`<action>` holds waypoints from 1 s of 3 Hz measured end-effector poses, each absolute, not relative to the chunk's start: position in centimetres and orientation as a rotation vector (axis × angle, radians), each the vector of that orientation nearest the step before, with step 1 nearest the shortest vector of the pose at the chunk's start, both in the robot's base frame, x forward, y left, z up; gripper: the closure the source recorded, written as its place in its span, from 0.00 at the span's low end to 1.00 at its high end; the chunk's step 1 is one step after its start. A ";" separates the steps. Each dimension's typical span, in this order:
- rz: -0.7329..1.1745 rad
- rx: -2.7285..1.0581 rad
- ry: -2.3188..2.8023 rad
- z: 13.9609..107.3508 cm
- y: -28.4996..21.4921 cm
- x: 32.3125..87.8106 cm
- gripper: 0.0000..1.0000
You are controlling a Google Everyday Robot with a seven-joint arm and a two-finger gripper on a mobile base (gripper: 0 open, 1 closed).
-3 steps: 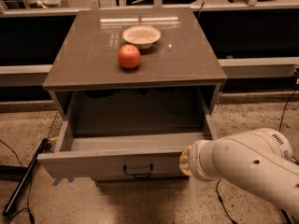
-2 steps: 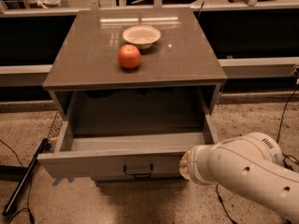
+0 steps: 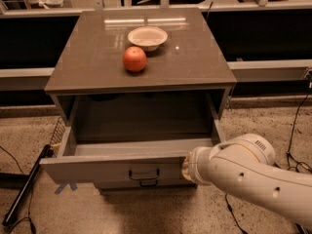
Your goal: Close top drawer
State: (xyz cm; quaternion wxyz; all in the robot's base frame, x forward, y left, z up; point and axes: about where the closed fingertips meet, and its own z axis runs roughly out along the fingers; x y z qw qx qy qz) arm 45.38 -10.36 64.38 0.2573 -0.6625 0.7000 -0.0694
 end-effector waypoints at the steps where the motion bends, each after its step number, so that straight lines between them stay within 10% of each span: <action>1: -0.197 -1.779 1.854 64.7 -9.1 48.1 1.00; 3: -0.188 -1.845 1.809 61.6 -5.0 59.3 1.00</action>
Offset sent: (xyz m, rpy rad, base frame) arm 0.1106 0.0530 -0.0136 0.0465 -0.0749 0.0792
